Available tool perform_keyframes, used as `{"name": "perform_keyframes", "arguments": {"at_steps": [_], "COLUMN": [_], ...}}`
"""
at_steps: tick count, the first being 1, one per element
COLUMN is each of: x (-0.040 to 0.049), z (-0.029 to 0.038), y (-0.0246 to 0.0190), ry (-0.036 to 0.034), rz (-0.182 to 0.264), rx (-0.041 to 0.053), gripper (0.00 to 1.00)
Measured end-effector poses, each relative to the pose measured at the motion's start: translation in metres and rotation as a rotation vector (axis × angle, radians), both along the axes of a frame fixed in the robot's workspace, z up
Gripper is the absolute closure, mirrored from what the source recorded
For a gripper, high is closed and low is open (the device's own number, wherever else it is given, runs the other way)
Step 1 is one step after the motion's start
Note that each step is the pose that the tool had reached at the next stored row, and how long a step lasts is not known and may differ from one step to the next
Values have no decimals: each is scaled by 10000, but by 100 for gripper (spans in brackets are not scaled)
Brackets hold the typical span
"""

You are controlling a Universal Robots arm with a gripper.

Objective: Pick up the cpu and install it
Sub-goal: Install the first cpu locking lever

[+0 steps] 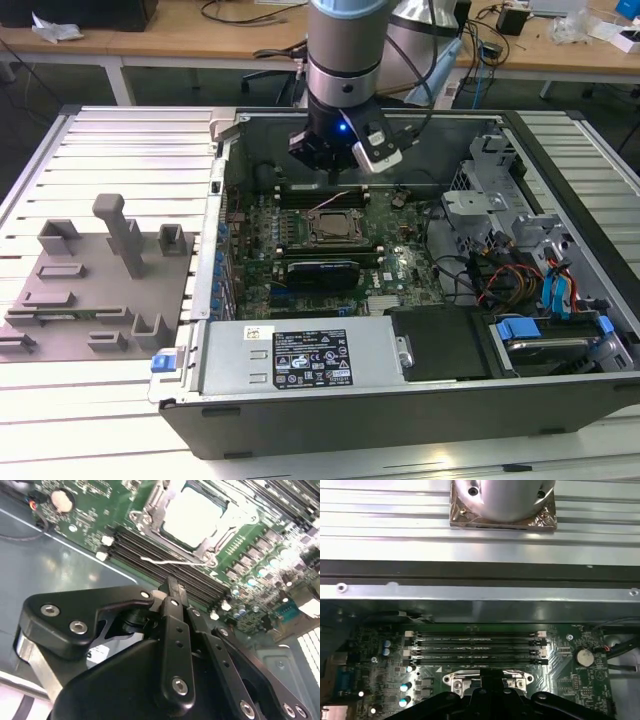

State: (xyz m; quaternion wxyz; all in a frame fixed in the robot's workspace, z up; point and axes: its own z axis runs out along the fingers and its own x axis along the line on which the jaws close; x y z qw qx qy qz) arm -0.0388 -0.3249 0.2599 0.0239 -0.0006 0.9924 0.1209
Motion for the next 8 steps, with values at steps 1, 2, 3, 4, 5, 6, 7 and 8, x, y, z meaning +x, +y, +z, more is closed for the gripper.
{"name": "perform_keyframes", "arguments": {"at_steps": [1,2,3,4,5,6,7,8], "x": [16,17,17,17,17,19,22,23], "z": [-1,-1,-1,-1,-2,-6,-17,-25], "y": [-2,-2,-2,-2,-2,-2,-4,-5], "ry": [4,4,3,3,2,1,1,3], "rz": [0,-1,-3,-3,-2,-1,1,-2], "rx": [0,0,1,2,2,5,4,2], "gripper": [89,89,89,89,89,89,89,89]}}
